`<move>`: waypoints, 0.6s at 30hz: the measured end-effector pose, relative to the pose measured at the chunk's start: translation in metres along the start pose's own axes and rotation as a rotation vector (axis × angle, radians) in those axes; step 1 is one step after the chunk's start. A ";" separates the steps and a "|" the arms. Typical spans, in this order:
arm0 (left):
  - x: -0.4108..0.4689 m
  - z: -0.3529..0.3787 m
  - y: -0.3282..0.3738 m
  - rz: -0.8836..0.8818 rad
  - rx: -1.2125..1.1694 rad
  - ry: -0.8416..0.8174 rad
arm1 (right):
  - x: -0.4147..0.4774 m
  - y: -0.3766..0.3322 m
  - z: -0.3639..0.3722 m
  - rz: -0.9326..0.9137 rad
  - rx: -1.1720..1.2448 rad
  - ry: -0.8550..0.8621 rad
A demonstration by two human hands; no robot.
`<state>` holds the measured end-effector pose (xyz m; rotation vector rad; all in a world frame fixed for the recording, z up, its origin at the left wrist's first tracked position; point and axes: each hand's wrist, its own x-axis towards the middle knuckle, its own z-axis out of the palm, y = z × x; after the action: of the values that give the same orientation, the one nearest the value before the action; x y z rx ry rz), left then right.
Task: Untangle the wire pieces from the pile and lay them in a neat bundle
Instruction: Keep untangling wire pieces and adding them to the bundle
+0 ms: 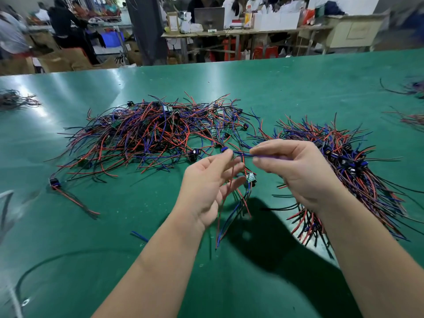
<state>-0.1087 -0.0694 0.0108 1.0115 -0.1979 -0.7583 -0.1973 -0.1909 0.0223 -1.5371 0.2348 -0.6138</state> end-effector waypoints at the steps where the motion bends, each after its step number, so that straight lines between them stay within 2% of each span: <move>1: 0.001 -0.001 0.002 0.001 -0.039 0.000 | -0.001 -0.002 -0.001 -0.001 -0.048 -0.075; 3: 0.002 -0.002 0.005 0.009 -0.097 -0.010 | -0.003 -0.002 -0.001 0.038 -0.162 -0.141; 5: 0.001 0.000 0.006 0.004 -0.079 -0.029 | -0.002 0.000 -0.001 0.099 -0.188 -0.060; 8: -0.004 0.002 0.004 -0.019 0.086 -0.117 | 0.002 0.004 0.001 0.212 -0.048 0.055; 11: -0.011 0.004 -0.002 -0.060 0.271 -0.241 | 0.002 0.007 0.002 0.295 0.150 0.000; 14: -0.014 0.005 -0.003 -0.066 0.363 -0.245 | 0.002 0.005 0.001 0.307 0.145 0.012; 18: -0.016 0.002 0.004 -0.108 0.427 -0.286 | 0.006 -0.003 -0.015 0.276 0.210 0.179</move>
<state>-0.1193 -0.0591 0.0176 1.3215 -0.5746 -0.9837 -0.2004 -0.2066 0.0263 -1.2223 0.4946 -0.5375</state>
